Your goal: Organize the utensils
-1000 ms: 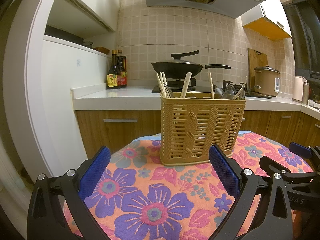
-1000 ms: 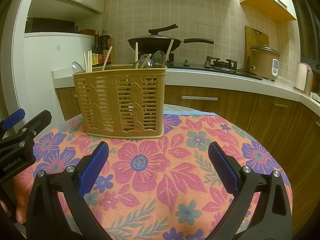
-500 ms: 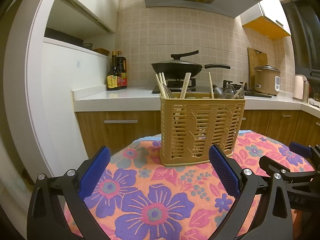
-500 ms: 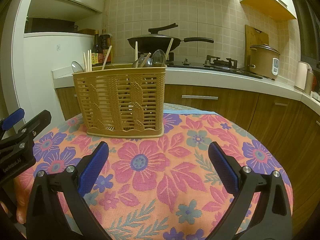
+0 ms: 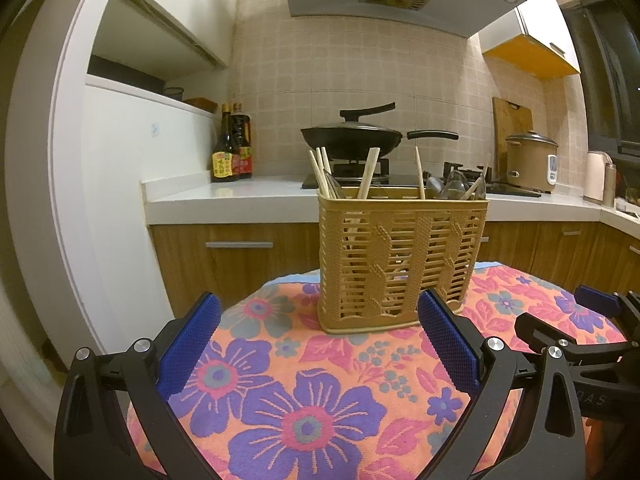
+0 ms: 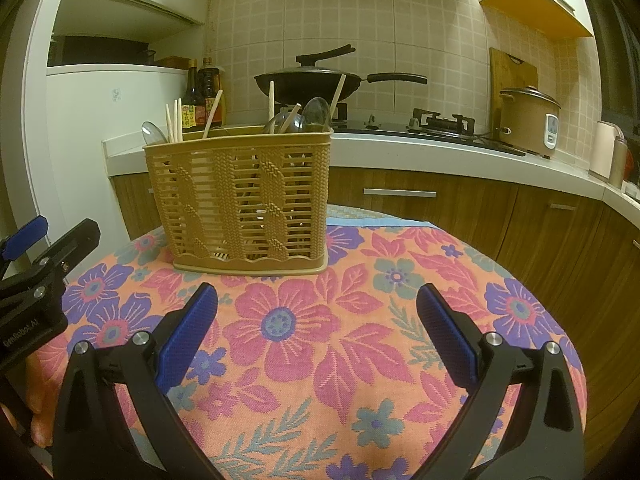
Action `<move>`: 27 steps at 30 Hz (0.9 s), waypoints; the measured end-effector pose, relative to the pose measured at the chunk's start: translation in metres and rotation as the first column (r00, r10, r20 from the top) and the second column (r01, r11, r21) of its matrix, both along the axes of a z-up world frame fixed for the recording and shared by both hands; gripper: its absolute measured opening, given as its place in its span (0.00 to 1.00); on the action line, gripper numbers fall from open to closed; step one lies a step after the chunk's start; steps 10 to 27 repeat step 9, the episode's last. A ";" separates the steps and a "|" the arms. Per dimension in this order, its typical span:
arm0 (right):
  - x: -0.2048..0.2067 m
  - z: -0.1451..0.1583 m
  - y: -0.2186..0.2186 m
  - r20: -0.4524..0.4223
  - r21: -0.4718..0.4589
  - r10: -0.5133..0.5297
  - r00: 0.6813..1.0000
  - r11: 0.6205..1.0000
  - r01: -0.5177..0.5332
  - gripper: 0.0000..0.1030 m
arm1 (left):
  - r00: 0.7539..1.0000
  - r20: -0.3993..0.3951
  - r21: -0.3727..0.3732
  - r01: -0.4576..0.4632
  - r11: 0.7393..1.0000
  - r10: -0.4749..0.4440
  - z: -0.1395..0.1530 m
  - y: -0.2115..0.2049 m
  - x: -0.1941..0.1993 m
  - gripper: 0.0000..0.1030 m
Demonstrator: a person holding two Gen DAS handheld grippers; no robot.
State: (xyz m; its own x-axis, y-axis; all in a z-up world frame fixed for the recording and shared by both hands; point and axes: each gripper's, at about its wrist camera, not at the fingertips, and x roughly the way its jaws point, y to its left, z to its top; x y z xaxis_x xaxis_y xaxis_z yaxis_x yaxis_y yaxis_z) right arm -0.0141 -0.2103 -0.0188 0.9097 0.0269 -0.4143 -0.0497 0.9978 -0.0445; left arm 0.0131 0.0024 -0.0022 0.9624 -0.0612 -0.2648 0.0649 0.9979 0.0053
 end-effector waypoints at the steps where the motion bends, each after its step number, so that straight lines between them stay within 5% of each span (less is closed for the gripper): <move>1: 0.000 0.000 0.000 0.000 0.001 -0.001 1.000 1.000 0.001 0.92 | 1.000 -0.004 -0.005 0.001 1.000 -0.001 0.000 0.001 0.000 0.93; 27: 0.000 0.000 0.000 -0.004 0.004 0.000 1.000 1.000 0.000 0.92 | 1.000 -0.021 -0.011 0.012 1.000 -0.012 0.000 0.003 0.005 0.93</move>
